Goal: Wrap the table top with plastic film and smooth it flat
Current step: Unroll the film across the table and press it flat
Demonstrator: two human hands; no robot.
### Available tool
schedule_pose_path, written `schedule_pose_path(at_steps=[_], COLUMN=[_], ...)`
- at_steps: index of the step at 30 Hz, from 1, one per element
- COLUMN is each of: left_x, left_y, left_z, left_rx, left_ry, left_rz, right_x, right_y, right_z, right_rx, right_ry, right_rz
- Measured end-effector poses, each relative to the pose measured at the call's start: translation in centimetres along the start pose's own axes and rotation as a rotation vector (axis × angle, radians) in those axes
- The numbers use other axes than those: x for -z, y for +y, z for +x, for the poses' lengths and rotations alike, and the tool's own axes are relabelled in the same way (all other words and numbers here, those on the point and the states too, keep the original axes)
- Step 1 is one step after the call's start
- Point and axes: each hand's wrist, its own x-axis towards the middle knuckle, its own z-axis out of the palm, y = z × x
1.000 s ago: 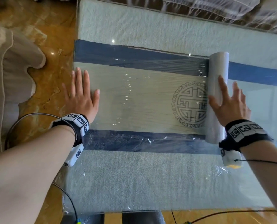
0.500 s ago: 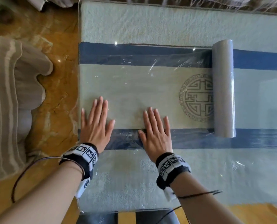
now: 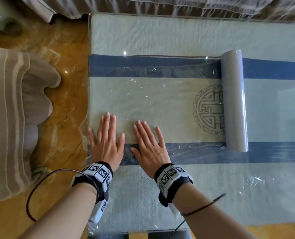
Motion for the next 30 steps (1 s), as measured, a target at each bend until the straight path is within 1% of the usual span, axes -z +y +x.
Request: schedule_pose_path(at_steps=[1,3,5,6,7,8,11,14,16,18,20,22,24,25,27,28,29,30], left_x=[0.3,0.9,1.4,1.6,1.8,1.9,1.7,1.1,0.9,0.8,0.6,0.6,0.7,0.5,-0.2,-0.7,-1.3,-1.7], left_y=[0.4,1.5,2.7,3.2,3.6,3.6,3.4,4.5,5.3,5.8,6.9,7.9,8.8,8.9,8.7,8.4,8.1,7.8], left_z=[0.1,1.1,3.3,4.6,5.9,7.1,8.8,8.7,8.6,8.4,8.2,8.5,9.5,10.1,10.5,10.3,10.0,9.7], left_rx=[0.015,0.007,-0.073,-0.119,-0.14,-0.123,0.033,0.063,0.11,0.182,0.208,0.22,0.226,0.22,0.229,0.245,0.262,0.276], left_ry=[0.01,0.062,0.099,0.107,0.109,0.11,0.104,0.134,0.166,0.184,0.18,0.193,0.166,0.128,0.051,0.03,0.02,0.022], left_rz=[-0.042,-0.1,-0.091,-0.069,-0.046,-0.032,0.004,0.009,-0.007,-0.019,-0.018,-0.034,-0.071,-0.084,-0.08,-0.069,-0.058,-0.052], right_x=[0.3,1.4,3.1,3.9,4.6,5.2,5.4,5.7,6.3,7.0,7.4,7.5,8.0,8.2,8.0,7.7,7.2,6.9], right_y=[0.4,1.9,4.2,5.5,6.6,7.6,9.6,10.5,10.3,9.8,10.0,10.5,12.3,13.7,17.6,19.7,21.4,22.4], right_z=[0.0,1.1,3.4,4.8,6.0,7.1,8.5,8.7,9.4,10.2,10.5,11.0,11.8,12.1,11.9,11.5,10.8,10.4], right_rx=[-0.007,-0.071,-0.157,-0.189,-0.212,-0.232,-0.259,-0.254,-0.174,-0.028,0.059,0.091,0.11,0.076,-0.085,-0.169,-0.217,-0.22], right_ry=[0.019,0.111,0.193,0.206,0.203,0.184,0.105,0.085,0.134,0.166,0.111,0.052,0.062,0.086,0.144,0.127,0.075,0.027], right_rz=[0.026,0.043,0.021,0.014,0.018,0.028,0.024,0.042,0.007,-0.064,-0.095,-0.108,-0.084,-0.059,0.0,0.025,0.019,-0.013])
